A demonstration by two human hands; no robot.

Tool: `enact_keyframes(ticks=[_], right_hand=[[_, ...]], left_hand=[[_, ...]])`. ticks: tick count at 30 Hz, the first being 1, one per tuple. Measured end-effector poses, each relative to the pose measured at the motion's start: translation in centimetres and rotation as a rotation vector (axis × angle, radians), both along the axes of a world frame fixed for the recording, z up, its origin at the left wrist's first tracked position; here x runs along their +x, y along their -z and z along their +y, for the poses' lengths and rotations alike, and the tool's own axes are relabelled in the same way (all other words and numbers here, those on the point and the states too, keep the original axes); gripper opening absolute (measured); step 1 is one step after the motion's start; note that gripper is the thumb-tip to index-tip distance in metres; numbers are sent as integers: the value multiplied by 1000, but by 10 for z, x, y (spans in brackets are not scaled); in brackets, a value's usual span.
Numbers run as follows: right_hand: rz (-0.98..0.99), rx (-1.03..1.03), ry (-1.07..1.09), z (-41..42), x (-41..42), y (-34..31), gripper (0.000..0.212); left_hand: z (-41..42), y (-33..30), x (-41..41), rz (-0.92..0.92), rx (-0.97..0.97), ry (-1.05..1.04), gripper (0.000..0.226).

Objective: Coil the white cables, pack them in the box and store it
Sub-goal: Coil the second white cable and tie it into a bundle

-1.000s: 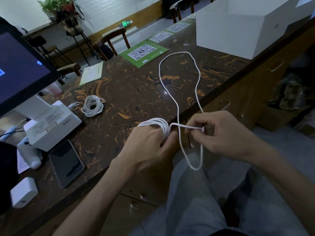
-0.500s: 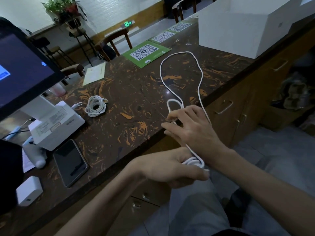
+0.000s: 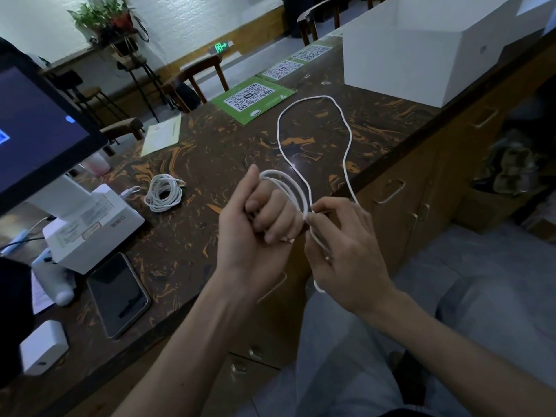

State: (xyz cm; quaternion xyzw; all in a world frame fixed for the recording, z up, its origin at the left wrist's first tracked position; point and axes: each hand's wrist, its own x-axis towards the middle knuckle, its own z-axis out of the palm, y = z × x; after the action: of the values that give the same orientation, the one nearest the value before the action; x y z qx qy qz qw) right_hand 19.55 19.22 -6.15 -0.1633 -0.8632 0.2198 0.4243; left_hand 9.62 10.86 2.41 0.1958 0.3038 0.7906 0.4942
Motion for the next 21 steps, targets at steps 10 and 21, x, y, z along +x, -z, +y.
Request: enact_keyframes(ticks=[10,21], right_hand=[[-172,-908,-645,17,10,-17,20],[-69,-985,-690,19,13,-16,37]], left_hand=[[-1,-6,0,339,-63,11,27],[0,-12,-8,244,-98,2,29]])
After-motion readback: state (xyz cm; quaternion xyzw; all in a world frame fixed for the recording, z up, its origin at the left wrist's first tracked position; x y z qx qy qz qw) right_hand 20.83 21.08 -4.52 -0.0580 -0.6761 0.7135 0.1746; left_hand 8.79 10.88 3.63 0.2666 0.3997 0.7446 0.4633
